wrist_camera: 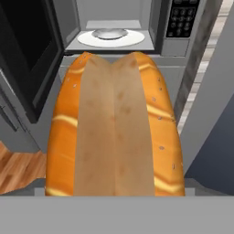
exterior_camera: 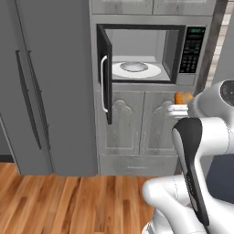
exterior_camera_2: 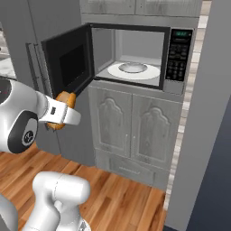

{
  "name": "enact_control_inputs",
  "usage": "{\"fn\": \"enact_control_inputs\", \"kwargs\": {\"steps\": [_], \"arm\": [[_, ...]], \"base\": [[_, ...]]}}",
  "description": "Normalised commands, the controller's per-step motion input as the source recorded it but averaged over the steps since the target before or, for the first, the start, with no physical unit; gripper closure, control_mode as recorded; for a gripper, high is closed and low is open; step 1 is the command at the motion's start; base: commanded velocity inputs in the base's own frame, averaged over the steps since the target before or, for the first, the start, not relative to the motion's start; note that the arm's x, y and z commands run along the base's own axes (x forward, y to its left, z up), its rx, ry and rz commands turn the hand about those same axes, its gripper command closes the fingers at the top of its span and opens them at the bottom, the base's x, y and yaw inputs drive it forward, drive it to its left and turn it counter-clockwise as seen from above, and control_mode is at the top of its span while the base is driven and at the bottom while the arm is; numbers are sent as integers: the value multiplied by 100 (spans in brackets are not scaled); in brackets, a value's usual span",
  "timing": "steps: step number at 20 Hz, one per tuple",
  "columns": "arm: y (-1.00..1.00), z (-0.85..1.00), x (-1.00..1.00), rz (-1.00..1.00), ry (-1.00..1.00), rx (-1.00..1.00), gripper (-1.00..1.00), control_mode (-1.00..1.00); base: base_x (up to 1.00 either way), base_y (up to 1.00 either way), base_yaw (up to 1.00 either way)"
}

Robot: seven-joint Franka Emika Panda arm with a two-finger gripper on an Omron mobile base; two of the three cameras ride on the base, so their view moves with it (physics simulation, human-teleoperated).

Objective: Pick the hotdog bun from the counter and place it in the microwave. Then turn on the microwave.

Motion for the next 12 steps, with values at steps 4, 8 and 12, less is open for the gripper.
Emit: {"fn": "enact_control_inputs", "kwargs": {"steps": [4, 8, 12], "arm": [[0, 0, 0, 0, 0, 0, 100, 100], [0, 0, 0, 0, 0, 0, 100, 100], [0, 0, 0, 0, 0, 0, 100, 100]], "base": [[34, -23, -1], [30, -21, -1], [26, -8, -2]]}}
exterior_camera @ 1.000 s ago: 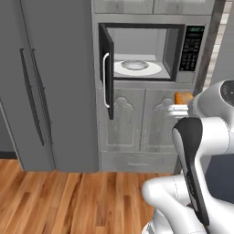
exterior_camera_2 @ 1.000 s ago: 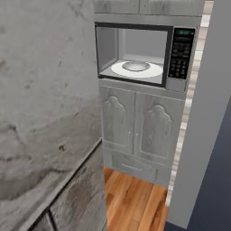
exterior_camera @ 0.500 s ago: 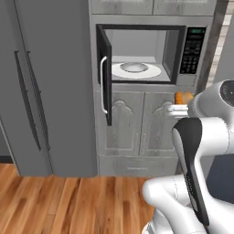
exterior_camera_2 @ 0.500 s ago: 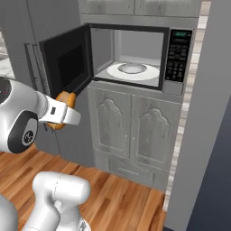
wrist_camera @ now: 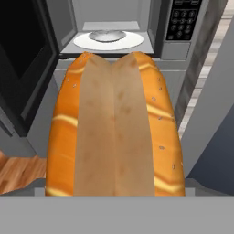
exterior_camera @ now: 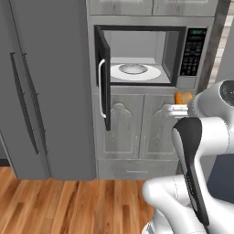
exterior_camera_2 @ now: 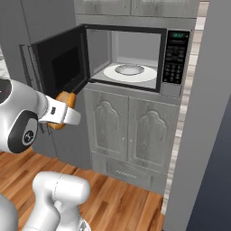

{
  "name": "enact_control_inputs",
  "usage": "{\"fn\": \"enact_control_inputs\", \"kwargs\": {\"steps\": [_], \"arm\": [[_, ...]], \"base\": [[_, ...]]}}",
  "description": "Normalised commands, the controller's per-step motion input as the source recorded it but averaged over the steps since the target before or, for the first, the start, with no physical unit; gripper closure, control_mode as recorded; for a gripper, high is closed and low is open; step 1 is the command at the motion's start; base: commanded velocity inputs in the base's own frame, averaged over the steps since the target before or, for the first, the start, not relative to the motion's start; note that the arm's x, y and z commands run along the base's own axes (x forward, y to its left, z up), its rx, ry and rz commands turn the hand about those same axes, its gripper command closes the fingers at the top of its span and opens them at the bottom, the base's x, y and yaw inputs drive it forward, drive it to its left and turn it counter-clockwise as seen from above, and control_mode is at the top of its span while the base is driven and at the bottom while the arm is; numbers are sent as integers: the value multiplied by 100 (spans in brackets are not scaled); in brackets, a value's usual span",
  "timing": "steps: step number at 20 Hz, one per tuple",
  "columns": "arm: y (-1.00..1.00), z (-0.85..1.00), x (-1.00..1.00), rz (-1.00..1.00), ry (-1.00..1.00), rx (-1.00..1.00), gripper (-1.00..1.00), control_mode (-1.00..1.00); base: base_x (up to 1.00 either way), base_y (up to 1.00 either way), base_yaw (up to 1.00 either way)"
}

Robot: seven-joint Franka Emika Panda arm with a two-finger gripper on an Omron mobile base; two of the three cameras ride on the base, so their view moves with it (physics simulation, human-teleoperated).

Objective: Pick the hotdog bun from the counter and place it in the microwave. Then turn on the microwave.

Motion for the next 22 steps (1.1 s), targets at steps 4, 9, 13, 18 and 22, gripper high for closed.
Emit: {"fn": "enact_control_inputs", "kwargs": {"steps": [4, 9, 13, 18, 22], "arm": [[0, 0, 0, 0, 0, 0, 100, 100], [0, 0, 0, 0, 0, 0, 100, 100], [0, 0, 0, 0, 0, 0, 100, 100], [0, 0, 0, 0, 0, 0, 100, 100], [0, 0, 0, 0, 0, 0, 100, 100]], "base": [[25, -4, -2], [34, -3, -2], [34, -1, -3], [32, 0, -2], [30, 0, -2]]}}
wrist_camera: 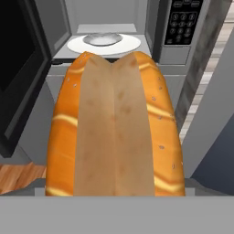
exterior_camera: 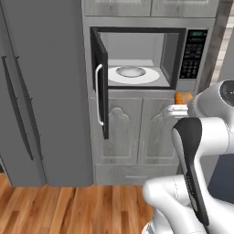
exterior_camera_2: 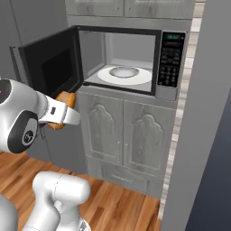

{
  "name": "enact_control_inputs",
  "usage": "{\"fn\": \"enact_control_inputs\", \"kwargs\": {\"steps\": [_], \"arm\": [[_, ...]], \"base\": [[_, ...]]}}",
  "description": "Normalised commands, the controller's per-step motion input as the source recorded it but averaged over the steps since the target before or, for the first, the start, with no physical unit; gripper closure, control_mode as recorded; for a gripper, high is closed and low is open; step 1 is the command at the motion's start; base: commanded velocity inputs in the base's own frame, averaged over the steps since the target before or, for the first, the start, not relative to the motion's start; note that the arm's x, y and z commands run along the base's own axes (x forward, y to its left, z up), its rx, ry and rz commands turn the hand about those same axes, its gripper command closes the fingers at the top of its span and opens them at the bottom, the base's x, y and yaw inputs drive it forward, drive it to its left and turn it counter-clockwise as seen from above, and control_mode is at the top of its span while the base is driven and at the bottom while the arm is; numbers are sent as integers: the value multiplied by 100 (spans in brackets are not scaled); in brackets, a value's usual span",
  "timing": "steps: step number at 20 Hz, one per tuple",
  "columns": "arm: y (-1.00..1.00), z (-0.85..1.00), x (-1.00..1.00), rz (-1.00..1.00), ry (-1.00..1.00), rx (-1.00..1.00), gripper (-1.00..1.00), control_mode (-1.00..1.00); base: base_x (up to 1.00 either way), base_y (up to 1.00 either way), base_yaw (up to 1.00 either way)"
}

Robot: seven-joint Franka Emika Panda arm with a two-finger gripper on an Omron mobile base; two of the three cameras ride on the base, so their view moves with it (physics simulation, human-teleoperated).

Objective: Pick the hotdog bun from the counter and place it in the microwave. Then turn on the microwave.

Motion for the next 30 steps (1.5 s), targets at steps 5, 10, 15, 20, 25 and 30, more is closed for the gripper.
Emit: {"fn": "enact_control_inputs", "kwargs": {"steps": [5, 10, 15, 20, 25, 30], "arm": [[0, 0, 0, 0, 0, 0, 100, 100], [0, 0, 0, 0, 0, 0, 100, 100], [0, 0, 0, 0, 0, 0, 100, 100], [0, 0, 0, 0, 0, 0, 100, 100], [0, 0, 0, 0, 0, 0, 100, 100], [0, 0, 0, 0, 0, 0, 100, 100]], "base": [[31, 0, -3], [31, 0, -3], [32, 0, -4], [35, 0, -4], [35, 0, -4], [35, 0, -3]]}}
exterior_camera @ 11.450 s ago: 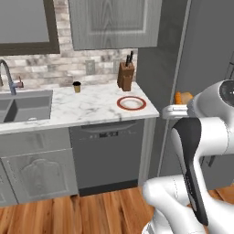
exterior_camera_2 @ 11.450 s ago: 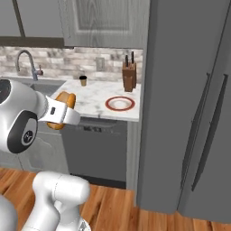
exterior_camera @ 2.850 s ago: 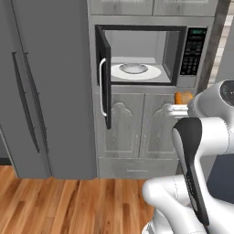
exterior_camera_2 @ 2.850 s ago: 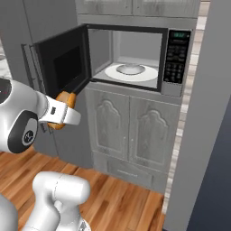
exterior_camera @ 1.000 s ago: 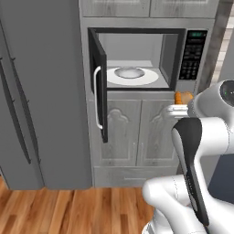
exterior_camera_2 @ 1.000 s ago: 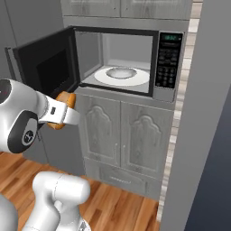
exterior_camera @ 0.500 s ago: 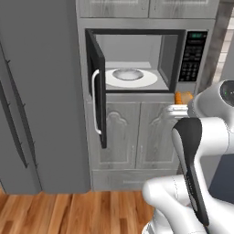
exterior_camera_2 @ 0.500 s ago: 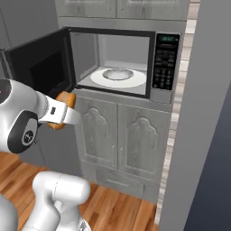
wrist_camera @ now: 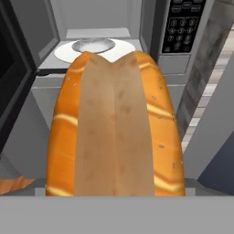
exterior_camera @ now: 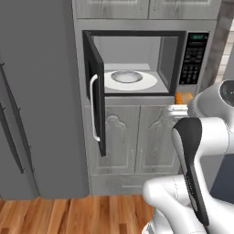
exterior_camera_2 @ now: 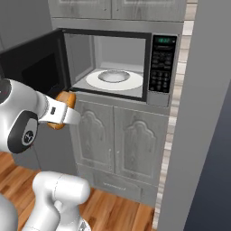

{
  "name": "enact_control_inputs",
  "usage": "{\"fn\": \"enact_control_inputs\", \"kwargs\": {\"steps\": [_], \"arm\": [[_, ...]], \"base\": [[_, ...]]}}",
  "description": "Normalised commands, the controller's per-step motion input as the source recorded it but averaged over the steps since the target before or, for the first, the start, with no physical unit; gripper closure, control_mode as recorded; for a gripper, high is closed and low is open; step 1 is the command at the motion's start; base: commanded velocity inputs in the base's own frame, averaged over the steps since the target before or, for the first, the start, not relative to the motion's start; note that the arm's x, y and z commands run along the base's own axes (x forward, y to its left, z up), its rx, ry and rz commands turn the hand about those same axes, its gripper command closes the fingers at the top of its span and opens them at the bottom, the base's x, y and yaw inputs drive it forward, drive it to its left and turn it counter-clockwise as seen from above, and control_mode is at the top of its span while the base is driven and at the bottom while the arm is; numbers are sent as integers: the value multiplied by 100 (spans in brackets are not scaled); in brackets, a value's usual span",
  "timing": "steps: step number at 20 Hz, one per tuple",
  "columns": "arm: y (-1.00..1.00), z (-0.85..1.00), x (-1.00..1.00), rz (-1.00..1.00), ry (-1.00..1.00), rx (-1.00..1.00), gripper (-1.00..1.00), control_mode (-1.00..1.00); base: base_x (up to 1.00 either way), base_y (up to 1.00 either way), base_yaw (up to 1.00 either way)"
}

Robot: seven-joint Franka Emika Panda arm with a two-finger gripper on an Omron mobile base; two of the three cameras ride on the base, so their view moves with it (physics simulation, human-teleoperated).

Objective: Pick the hotdog bun from the counter and place it in the microwave. Then turn on the microwave.

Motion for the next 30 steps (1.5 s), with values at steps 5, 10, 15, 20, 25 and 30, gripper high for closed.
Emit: {"fn": "enact_control_inputs", "kwargs": {"steps": [5, 10, 15, 20, 25, 30], "arm": [[0, 0, 0, 0, 0, 0, 100, 100], [0, 0, 0, 0, 0, 0, 100, 100], [0, 0, 0, 0, 0, 0, 100, 100], [0, 0, 0, 0, 0, 0, 100, 100], [0, 0, 0, 0, 0, 0, 100, 100], [0, 0, 0, 0, 0, 0, 100, 100]], "base": [[33, 3, -4], [36, 7, -3], [39, 12, -3], [40, 14, -3], [38, 16, -3], [36, 22, -3]]}}
